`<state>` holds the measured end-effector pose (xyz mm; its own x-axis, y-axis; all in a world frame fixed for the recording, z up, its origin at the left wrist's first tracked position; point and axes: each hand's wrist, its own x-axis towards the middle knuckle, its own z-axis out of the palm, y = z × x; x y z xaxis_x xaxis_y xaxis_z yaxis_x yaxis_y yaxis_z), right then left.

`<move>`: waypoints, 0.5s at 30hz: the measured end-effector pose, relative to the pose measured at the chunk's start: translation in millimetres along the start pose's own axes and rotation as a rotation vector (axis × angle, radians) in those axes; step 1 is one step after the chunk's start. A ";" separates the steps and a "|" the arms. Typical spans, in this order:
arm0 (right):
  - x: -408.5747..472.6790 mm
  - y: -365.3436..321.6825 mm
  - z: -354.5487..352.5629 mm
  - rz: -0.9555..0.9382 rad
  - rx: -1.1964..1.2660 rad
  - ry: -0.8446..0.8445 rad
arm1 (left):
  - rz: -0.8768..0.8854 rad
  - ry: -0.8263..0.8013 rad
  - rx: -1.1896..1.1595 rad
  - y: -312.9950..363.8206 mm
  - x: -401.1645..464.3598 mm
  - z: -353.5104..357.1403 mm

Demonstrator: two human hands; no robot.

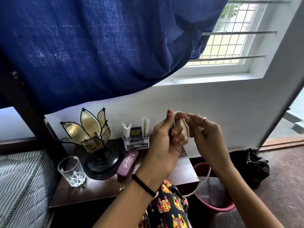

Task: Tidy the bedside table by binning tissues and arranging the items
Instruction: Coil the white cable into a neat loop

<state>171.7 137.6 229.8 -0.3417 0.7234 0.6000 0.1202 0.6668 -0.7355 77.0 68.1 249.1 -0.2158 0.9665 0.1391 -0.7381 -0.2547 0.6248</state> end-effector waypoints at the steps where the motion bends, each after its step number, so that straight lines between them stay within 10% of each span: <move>1: -3.8 3.1 3.4 0.026 0.062 -0.026 | 0.002 0.001 -0.032 1.9 1.8 2.3; 9: -52.4 31.8 24.7 0.237 0.170 -0.222 | 0.035 -0.007 -0.139 31.1 11.0 -4.1; 15: -64.1 26.4 19.4 -0.016 -0.424 -0.486 | 0.070 -0.047 -0.056 40.6 11.8 -21.6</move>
<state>178.6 105.3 165.8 -0.7179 0.6155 0.3254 0.4358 0.7618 -0.4793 30.6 68.5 259.5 -0.2383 0.9465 0.2176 -0.7572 -0.3214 0.5686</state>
